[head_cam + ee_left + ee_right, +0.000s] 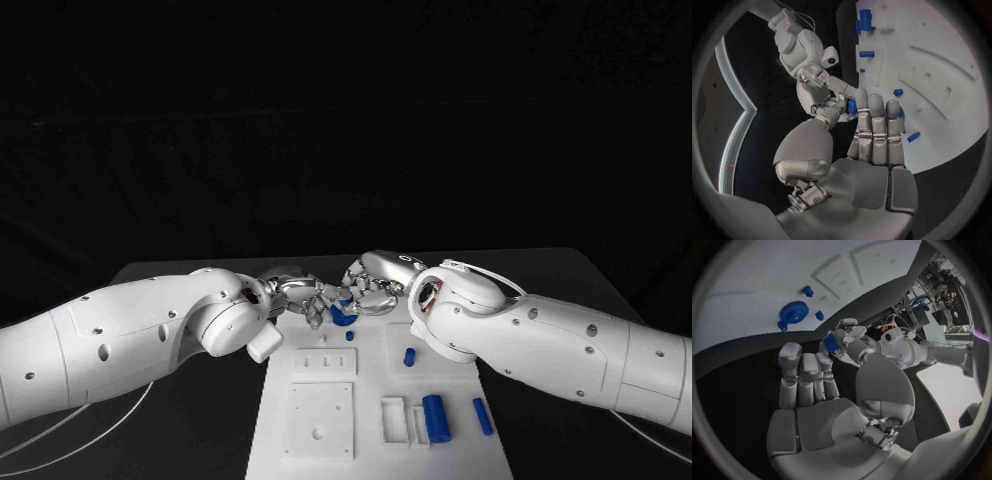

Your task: Assemble the parts on the task board

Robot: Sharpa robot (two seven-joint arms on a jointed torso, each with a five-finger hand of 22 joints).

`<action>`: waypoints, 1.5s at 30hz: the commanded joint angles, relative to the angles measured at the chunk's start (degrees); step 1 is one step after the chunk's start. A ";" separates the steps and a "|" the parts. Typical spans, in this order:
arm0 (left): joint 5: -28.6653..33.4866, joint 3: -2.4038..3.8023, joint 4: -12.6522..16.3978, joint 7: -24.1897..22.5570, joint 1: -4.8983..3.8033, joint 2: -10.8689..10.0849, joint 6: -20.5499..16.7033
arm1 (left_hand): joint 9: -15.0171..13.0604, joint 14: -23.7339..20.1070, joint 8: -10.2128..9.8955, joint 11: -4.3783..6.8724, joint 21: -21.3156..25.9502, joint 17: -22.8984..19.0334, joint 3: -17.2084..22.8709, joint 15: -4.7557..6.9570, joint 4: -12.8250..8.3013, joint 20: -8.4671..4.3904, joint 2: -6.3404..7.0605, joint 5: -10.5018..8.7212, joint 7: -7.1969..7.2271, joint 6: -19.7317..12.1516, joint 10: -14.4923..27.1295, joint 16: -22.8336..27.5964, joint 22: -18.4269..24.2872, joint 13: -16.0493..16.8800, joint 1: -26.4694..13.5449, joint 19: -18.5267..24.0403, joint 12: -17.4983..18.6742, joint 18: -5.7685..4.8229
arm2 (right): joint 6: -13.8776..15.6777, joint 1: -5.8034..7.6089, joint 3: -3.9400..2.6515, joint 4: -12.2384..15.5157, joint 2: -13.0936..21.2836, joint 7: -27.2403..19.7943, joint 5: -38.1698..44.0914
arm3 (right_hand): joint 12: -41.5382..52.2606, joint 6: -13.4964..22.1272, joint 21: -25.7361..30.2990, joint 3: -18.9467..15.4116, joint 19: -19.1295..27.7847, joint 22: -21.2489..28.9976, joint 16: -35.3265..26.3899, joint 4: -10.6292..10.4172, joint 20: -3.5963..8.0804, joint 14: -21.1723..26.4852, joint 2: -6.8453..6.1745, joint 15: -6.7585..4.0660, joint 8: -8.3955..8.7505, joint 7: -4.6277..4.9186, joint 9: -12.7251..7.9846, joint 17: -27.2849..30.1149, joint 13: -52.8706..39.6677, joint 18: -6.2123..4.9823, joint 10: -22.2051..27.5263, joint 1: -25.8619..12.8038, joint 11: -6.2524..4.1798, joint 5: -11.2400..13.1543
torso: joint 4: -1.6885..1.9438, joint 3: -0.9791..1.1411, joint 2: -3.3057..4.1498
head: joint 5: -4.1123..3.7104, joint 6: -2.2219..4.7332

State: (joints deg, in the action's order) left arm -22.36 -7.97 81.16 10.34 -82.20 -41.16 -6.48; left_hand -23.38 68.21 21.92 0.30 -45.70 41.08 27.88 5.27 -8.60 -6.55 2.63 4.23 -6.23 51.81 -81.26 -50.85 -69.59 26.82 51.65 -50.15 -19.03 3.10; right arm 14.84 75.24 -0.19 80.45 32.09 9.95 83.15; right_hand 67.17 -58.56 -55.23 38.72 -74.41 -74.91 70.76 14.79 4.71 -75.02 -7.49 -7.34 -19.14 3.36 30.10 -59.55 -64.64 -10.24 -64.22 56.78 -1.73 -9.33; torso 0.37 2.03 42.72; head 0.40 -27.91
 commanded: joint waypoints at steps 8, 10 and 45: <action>-0.55 0.07 -0.49 0.58 -0.13 0.68 0.79 | -0.22 -0.27 -0.14 0.07 -0.35 -0.33 -0.23 -0.03 -1.19 -3.24 -1.07 1.91 0.22 1.08 0.48 -0.36 -0.03 0.42 0.00 0.39 -0.49 -0.88 | -1.08 -0.30 0.05 0.18 -0.36 0.05 0.74 | -0.18 -1.60 -0.29 0.08 -0.30 -0.72 -0.17 -0.16 -0.09 -0.07 -0.21 -0.51 -0.20 1.24 0.11 -0.08 0.08 -4.76 -0.45 0.15 -0.02 -0.28 | 0.01 -0.01 0.03 | -0.02 -0.12; -0.55 0.07 -0.56 0.72 -0.13 0.73 0.85 | -0.22 -0.27 -0.14 0.07 -0.35 -0.33 -0.23 -0.03 -1.19 -3.24 -1.07 1.91 0.22 1.08 0.48 -0.36 -0.03 0.42 0.00 0.39 -0.49 -0.88 | -1.06 -0.40 0.06 0.17 -0.45 0.05 0.73 | -0.18 -1.60 -0.29 0.08 -0.30 -0.72 -0.17 -0.16 -0.09 -0.07 -0.21 -0.51 -0.20 1.24 0.11 -0.08 0.08 -4.76 -0.45 0.15 -0.02 -0.28 | -0.02 -0.01 0.02 | -0.02 -0.14; -2.04 0.04 -1.07 2.05 -0.12 1.12 0.70 | -1.15 0.25 -0.48 0.89 -1.05 -1.65 7.01 0.47 -1.15 -4.52 -1.90 -0.87 1.10 5.17 0.03 -1.85 0.54 1.96 2.95 -0.20 -1.02 -1.91 | -1.86 -0.56 0.14 0.54 -0.40 0.54 0.97 | -0.17 -1.75 -0.32 0.09 -0.39 -0.73 -0.18 -0.21 -0.07 -0.11 -0.19 -0.54 -0.22 1.19 0.18 -0.09 0.06 -4.76 -0.56 0.10 -0.06 -0.46 | -0.04 0.01 -0.04 | -0.04 -0.52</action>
State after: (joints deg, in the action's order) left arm -24.11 -8.00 80.05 13.11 -82.21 -40.11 -5.85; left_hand -24.35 68.44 21.54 0.73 -46.37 39.51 34.20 5.48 -9.87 -6.55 0.89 3.68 -5.12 56.41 -81.27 -52.36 -69.13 28.69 53.86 -50.16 -19.69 2.19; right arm 14.04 74.72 -0.05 80.76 31.72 10.91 83.60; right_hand 67.16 -58.74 -55.23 38.70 -74.49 -74.91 70.76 14.82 4.60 -75.05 -7.64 -7.55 -19.13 3.34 30.16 -59.57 -64.64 -10.24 -64.43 56.63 -1.93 -9.54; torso 0.35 2.05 42.70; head 0.38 -28.42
